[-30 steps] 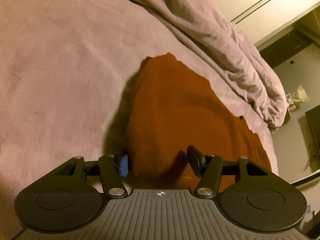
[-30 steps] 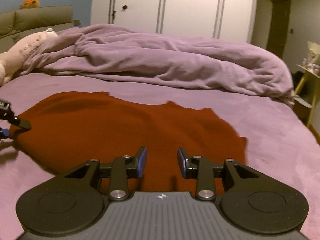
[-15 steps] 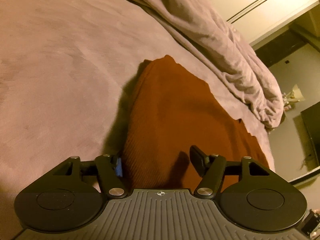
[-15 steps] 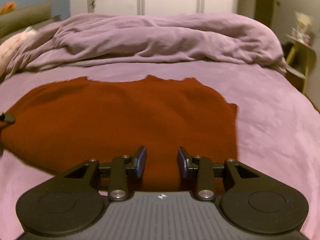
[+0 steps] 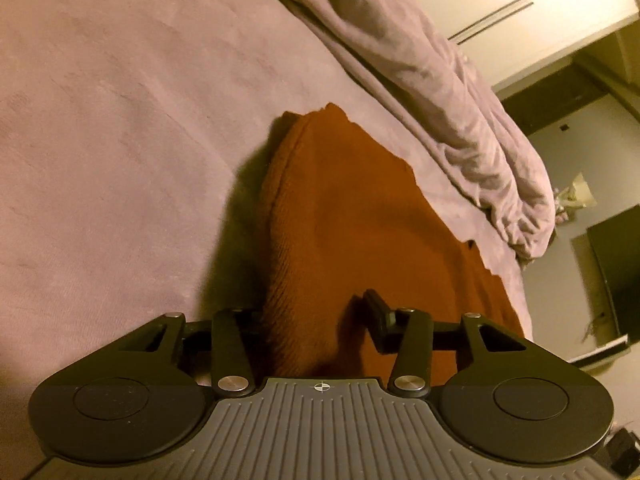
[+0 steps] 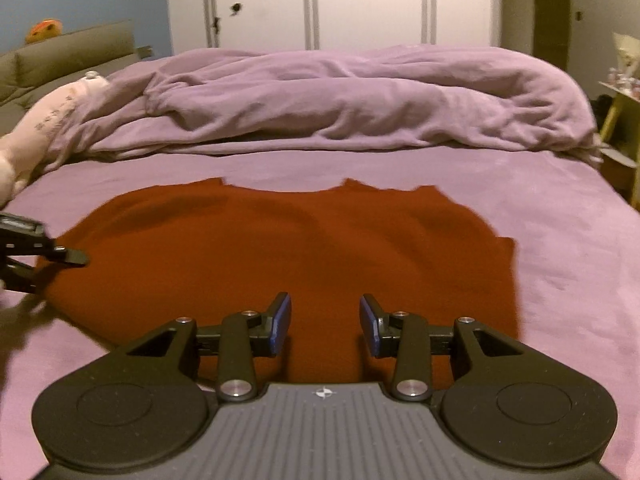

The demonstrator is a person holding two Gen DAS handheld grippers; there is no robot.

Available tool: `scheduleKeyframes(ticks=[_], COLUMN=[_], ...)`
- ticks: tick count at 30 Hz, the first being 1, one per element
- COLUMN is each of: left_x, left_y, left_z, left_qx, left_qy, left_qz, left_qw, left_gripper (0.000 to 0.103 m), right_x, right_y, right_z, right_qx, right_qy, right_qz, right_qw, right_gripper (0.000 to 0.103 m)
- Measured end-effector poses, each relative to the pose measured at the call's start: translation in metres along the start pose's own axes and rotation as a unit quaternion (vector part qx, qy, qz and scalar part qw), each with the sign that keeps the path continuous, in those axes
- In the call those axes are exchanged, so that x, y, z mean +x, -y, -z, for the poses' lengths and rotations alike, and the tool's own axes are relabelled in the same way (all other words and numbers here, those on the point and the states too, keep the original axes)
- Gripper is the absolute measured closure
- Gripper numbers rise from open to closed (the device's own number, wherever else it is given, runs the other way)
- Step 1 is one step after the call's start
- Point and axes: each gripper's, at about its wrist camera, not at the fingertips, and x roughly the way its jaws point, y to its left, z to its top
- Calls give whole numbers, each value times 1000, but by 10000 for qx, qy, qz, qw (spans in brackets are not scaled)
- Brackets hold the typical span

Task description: Fold small clothes

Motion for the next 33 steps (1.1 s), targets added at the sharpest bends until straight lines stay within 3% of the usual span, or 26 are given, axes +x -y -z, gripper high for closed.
scheduleKeyframes(ticks=[4,6,10,13,14,15,17,20,21,26,33], left_x=[5,3,-4,-7,-8,-10,-11,-12,-13,-24,-17], left_y=[0,1,13,23,27,29,32,34,36,67,154], left_z=[-5,-6,-9,-12,-13,-13,-14,-14,-14,-12,10], left_qx=[-234,-272,13,142,210,254,234,244,251,701,1480], left_qy=[-30,-6,52,67,84,91,98,95,93,202,106], left_qz=[-36,47,12,-43,-57,-54,-48,-102,-121,-140,341], left_qw=[9997,9996,10000,9999,9997,9996,9997,9996,9996,9972,9884], left_gripper=[78,82,83,83,83,83,83,83,83,84,84], right_x=[12,22,27,29,29,28,23,9,5,-11,-48], right_y=[-24,-29,-30,-24,-24,-25,-27,-19,-13,28,67], right_z=[3,9,15,11,12,13,14,13,14,26,41], right_qx=[-229,-246,-284,-181,-180,-244,-357,-142,-85,195,806], right_qy=[-132,-296,-343,-527,-551,-546,-494,-339,-286,-97,262], right_qz=[-180,-127,-124,-413,-522,-539,-492,-230,-102,484,548], right_qw=[9995,9992,9989,9976,9970,9968,9969,9991,9995,9986,9949], right_gripper=[70,74,70,49,36,36,38,60,62,65,65])
